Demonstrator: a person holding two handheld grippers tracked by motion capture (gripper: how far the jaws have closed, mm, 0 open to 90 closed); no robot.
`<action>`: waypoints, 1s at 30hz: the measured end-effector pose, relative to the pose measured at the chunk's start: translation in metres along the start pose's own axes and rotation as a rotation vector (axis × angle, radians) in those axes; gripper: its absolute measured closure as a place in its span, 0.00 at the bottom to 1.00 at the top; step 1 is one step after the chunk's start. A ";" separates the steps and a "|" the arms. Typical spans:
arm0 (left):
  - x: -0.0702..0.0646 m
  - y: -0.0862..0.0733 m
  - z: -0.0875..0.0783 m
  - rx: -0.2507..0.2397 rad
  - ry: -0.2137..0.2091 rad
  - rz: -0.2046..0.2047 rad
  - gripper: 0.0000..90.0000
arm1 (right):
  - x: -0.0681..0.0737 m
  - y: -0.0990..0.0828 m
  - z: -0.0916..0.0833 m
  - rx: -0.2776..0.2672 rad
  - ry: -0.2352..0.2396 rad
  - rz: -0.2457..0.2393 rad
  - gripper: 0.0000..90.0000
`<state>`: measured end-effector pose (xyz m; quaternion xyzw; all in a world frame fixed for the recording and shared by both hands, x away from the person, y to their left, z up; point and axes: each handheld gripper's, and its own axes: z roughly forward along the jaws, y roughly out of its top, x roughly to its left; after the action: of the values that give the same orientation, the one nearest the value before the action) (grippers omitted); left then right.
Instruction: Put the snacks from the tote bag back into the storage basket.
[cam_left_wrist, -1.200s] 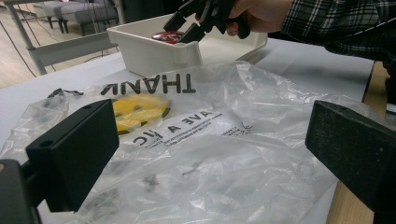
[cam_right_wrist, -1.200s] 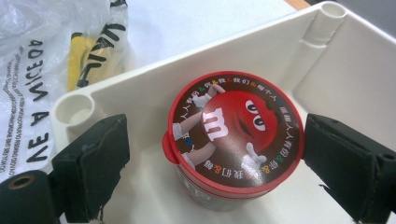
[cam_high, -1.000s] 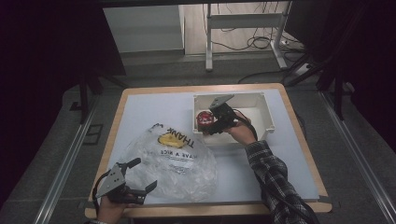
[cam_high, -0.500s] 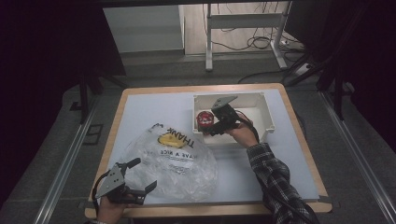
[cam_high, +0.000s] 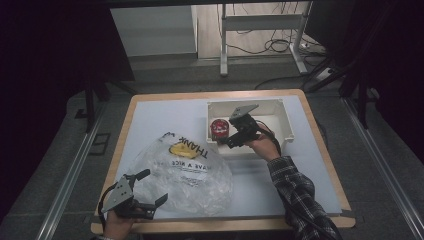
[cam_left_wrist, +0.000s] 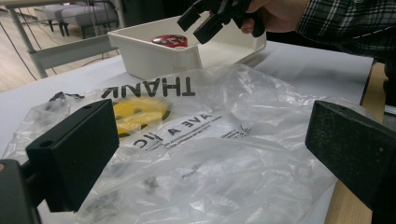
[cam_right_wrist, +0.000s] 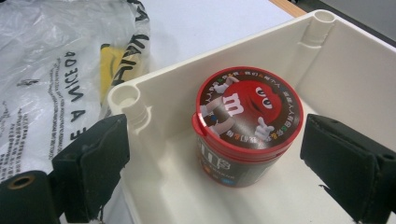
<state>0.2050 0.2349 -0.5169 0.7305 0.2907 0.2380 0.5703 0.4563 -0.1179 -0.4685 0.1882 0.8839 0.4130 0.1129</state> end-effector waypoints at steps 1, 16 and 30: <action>0.000 0.000 0.000 -0.001 0.001 0.000 0.03 | 0.000 0.000 -0.001 -0.002 0.001 -0.001 0.09; 0.000 0.000 -0.001 -0.002 0.001 0.000 0.03 | 0.007 -0.005 -0.014 -0.044 0.012 0.002 0.09; -0.001 0.000 -0.002 -0.004 0.001 0.002 0.03 | 0.018 -0.009 -0.016 -0.038 0.021 0.006 0.09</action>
<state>0.2035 0.2355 -0.5163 0.7294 0.2897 0.2395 0.5715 0.4321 -0.1262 -0.4664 0.1840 0.8766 0.4319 0.1058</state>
